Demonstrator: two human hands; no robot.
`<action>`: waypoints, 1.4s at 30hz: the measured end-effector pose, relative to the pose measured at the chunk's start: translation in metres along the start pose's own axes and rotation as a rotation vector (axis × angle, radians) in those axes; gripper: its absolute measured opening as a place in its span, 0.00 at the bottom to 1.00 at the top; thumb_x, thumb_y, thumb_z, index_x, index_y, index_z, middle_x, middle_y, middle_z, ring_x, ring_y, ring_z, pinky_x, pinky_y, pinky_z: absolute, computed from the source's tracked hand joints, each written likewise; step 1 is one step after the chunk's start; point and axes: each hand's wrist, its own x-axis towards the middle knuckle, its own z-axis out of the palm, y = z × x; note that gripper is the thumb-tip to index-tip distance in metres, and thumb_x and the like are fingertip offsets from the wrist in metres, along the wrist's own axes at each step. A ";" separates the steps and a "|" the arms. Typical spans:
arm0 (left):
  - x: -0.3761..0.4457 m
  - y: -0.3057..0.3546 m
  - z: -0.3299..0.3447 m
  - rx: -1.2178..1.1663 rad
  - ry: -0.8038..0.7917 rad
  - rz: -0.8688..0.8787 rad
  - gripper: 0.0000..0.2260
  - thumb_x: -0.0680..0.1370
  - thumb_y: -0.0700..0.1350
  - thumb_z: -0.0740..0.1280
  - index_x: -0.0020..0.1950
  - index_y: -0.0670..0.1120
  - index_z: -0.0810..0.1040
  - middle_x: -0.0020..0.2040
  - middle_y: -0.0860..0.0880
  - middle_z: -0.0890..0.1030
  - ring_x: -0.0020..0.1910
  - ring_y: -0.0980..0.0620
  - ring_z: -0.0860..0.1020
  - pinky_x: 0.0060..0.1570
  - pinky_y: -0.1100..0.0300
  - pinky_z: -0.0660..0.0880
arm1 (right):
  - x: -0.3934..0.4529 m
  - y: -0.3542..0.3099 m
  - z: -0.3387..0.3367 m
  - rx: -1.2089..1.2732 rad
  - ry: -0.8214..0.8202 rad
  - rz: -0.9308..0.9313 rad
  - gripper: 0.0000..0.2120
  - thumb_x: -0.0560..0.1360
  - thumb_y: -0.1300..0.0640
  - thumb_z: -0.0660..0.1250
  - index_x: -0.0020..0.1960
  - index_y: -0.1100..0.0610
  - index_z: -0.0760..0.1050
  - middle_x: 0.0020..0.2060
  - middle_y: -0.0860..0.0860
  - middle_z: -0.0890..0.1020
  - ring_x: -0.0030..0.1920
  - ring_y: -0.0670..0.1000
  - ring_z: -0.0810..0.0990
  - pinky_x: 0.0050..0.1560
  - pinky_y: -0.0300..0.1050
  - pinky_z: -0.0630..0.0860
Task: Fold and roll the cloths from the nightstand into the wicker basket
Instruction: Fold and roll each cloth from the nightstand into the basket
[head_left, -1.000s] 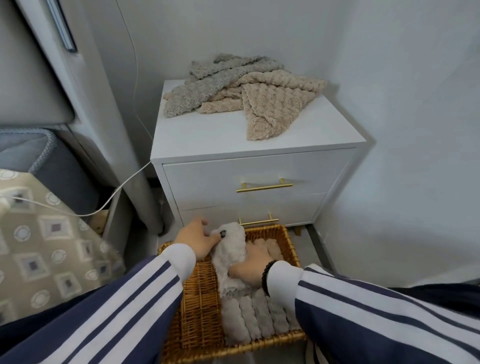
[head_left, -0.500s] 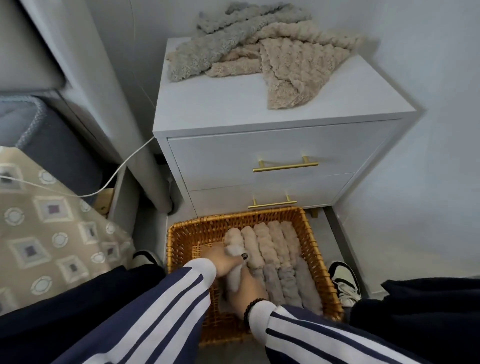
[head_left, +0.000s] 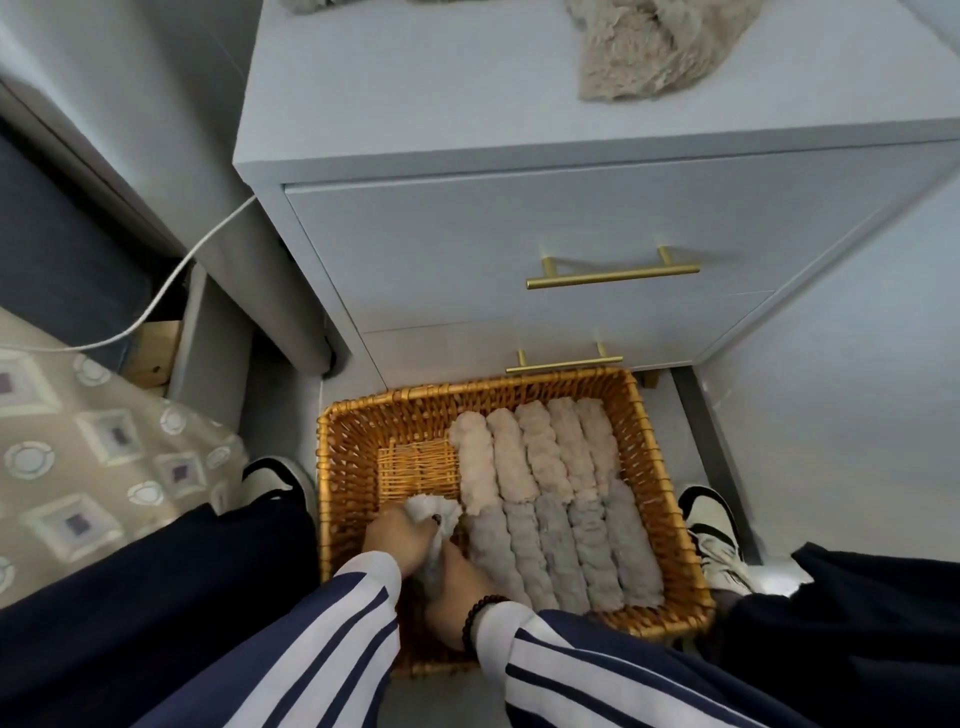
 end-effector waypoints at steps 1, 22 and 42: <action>0.003 -0.003 0.004 -0.022 -0.009 -0.012 0.17 0.77 0.46 0.65 0.62 0.37 0.74 0.62 0.38 0.77 0.61 0.39 0.76 0.55 0.57 0.70 | 0.002 0.002 0.000 0.002 -0.009 0.011 0.33 0.75 0.59 0.63 0.76 0.49 0.53 0.67 0.54 0.71 0.66 0.55 0.72 0.65 0.48 0.70; 0.017 0.009 0.038 -0.414 -0.329 -0.178 0.11 0.79 0.42 0.63 0.60 0.41 0.74 0.57 0.43 0.78 0.56 0.43 0.76 0.58 0.52 0.75 | 0.009 0.021 -0.014 -0.260 0.117 0.119 0.31 0.71 0.51 0.72 0.68 0.58 0.64 0.62 0.55 0.75 0.61 0.55 0.76 0.58 0.48 0.75; -0.003 -0.007 0.057 -0.849 -0.657 -0.355 0.33 0.73 0.73 0.53 0.61 0.50 0.76 0.63 0.43 0.76 0.59 0.43 0.74 0.63 0.40 0.68 | -0.006 0.037 -0.042 -0.036 0.223 0.088 0.14 0.77 0.58 0.58 0.61 0.55 0.73 0.58 0.54 0.78 0.57 0.55 0.77 0.55 0.44 0.75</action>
